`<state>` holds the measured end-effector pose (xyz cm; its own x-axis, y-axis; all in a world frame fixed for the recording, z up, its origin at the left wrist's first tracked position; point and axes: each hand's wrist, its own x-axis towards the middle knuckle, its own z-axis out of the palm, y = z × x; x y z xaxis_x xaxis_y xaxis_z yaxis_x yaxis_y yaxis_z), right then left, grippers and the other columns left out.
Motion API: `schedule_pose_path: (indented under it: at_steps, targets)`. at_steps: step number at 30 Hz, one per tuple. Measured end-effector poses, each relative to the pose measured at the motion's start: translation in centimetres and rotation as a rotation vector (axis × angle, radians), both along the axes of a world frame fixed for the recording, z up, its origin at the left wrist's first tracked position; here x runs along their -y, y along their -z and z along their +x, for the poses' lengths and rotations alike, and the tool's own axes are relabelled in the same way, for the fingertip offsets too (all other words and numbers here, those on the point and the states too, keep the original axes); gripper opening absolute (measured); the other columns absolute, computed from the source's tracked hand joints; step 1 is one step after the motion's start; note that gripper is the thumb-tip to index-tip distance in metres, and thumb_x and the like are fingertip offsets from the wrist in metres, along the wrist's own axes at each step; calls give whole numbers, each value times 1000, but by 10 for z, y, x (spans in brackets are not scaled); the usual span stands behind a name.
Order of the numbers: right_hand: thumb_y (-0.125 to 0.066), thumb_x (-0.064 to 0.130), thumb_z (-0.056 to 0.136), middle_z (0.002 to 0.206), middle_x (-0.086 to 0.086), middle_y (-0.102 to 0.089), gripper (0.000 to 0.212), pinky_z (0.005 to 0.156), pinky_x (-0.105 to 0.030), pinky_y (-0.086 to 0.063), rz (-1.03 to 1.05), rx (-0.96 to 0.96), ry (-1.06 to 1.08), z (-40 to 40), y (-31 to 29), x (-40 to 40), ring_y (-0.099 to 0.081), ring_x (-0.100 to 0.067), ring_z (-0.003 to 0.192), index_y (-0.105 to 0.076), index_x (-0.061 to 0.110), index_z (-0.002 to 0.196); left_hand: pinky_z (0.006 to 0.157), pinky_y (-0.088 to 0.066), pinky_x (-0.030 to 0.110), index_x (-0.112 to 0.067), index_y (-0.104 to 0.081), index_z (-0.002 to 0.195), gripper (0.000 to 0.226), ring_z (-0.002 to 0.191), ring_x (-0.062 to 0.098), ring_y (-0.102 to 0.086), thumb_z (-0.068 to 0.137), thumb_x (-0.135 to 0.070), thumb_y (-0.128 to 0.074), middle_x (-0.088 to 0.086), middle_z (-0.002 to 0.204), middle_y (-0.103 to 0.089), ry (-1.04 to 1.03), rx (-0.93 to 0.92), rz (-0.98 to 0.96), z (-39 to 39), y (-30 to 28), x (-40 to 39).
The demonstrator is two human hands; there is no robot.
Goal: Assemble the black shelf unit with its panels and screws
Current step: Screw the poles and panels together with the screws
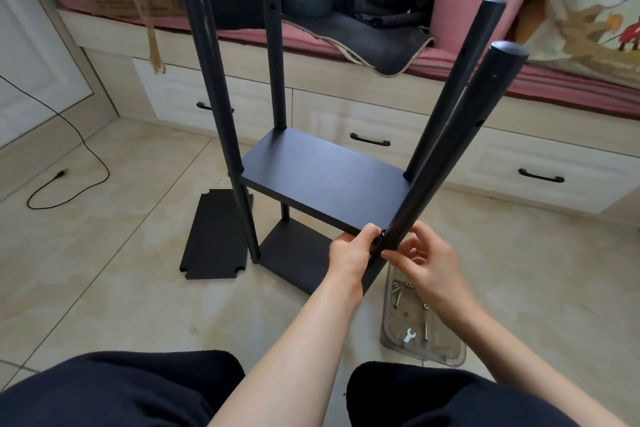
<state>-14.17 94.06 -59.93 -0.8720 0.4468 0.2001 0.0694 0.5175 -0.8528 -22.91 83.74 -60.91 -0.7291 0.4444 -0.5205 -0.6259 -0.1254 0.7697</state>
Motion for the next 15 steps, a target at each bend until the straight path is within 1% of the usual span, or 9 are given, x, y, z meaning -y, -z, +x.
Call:
schedule_pose_path:
  at_steps: [3,5,10,11,13,15]
  targets:
    - [-79,18,83,70,6,-65,37,62,-28,-51,-1,12,-6,-1,1,-2,-63,-12,66,-61,44,103,78,-52,30,-6,-68,96,19,85,21,-64,90,-24,-68,8,85,-69,15,0,11,-1,1,0]
    - [-79,18,83,71,7,-65,36,62,-28,-51,3,13,-1,-1,0,-1,-64,-12,68,-60,43,102,78,-53,30,-6,-68,98,20,85,20,-65,90,-25,-68,7,85,-70,18,-1,14,0,1,1]
    - [-76,20,85,75,11,-66,35,58,-12,-45,41,-10,51,0,2,8,-63,-7,68,-56,46,99,80,-53,32,-8,-68,96,18,88,22,-66,90,-25,-68,8,87,-71,13,7,26,-1,1,2]
    - [-75,20,86,75,13,-66,34,58,-11,-44,44,-14,68,0,3,11,-62,-6,68,-55,45,99,79,-54,31,-8,-68,95,18,87,21,-66,90,-25,-68,8,87,-71,14,10,26,-1,1,2]
    - [-75,21,86,75,15,-65,32,59,-10,-43,50,-20,88,1,4,13,-62,-4,69,-55,43,99,70,-53,26,-8,-68,91,15,81,19,-65,90,-23,-69,6,83,-70,5,17,31,-1,0,2]
    - [-75,21,86,75,15,-65,32,59,-10,-42,45,-18,89,0,5,12,-62,-5,68,-55,42,100,68,-52,26,-9,-68,88,14,80,19,-64,89,-23,-69,5,81,-70,-2,19,38,-1,0,2]
